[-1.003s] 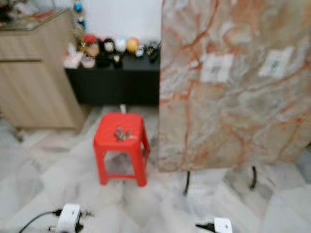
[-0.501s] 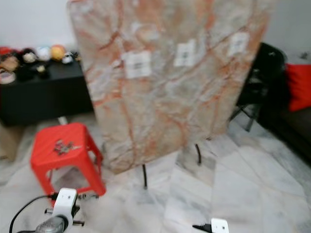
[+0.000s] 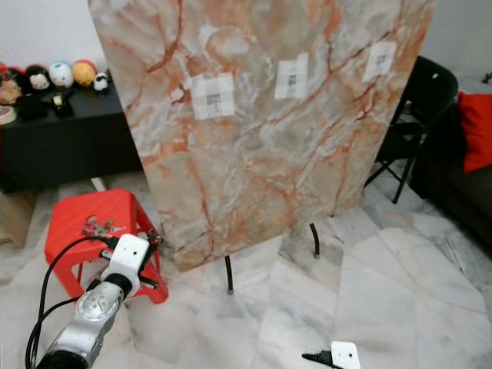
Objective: Hang keys on a hook
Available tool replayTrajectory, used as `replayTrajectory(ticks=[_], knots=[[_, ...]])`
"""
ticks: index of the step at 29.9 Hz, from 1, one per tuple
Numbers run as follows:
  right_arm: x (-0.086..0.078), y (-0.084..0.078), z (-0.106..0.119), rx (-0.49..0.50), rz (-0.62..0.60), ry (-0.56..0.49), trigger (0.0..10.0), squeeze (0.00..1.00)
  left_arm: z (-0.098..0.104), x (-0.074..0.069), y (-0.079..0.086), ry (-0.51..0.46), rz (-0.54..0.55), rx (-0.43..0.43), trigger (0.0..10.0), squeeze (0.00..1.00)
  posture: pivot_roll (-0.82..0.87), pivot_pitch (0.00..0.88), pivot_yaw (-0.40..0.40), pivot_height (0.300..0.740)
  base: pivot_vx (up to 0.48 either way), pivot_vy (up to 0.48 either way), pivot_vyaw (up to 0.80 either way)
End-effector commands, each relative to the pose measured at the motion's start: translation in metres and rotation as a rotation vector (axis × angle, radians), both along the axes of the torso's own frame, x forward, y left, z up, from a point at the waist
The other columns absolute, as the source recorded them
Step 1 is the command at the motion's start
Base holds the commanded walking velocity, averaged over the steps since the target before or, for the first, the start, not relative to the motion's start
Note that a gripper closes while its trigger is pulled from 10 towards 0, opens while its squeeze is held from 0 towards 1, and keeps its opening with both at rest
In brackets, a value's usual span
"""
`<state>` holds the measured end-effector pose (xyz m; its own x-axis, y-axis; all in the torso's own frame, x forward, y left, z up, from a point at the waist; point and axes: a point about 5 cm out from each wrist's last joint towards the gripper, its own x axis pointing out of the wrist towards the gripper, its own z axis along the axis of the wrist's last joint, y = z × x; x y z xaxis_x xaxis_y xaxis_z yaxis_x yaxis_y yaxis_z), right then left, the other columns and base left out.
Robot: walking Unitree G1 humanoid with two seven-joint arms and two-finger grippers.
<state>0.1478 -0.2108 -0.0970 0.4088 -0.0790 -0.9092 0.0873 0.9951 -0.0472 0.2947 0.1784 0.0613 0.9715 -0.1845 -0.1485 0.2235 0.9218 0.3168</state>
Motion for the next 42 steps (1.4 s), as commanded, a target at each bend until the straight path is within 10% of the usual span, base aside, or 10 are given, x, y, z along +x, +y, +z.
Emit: replayTrajectory(ticks=[1, 16, 42], knots=[[0.001, -0.002, 0.001, -0.007, 0.007, -0.003, 10.0, 0.0, 0.01, 0.002, -0.015, -0.029, -0.051, -0.024, 10.0, 0.0, 0.11, 0.0, -0.074, 0.724, 0.0, 0.0, 0.0], [0.004, -0.002, 0.002, -0.002, -0.009, -0.021, 10.0, 0.0, 0.034, 0.006, -0.057, -0.047, -0.14, -0.101, 10.0, 0.0, 0.07, 0.0, -0.053, 0.724, 0.033, 0.0, 0.0], [0.004, 0.001, 0.001, 0.005, 0.002, -0.02, 10.0, 0.0, 0.038, 0.012, -0.069, -0.031, -0.175, -0.073, 10.0, 0.0, 0.06, 0.0, -0.043, 0.724, 0.342, 0.0, 0.0]])
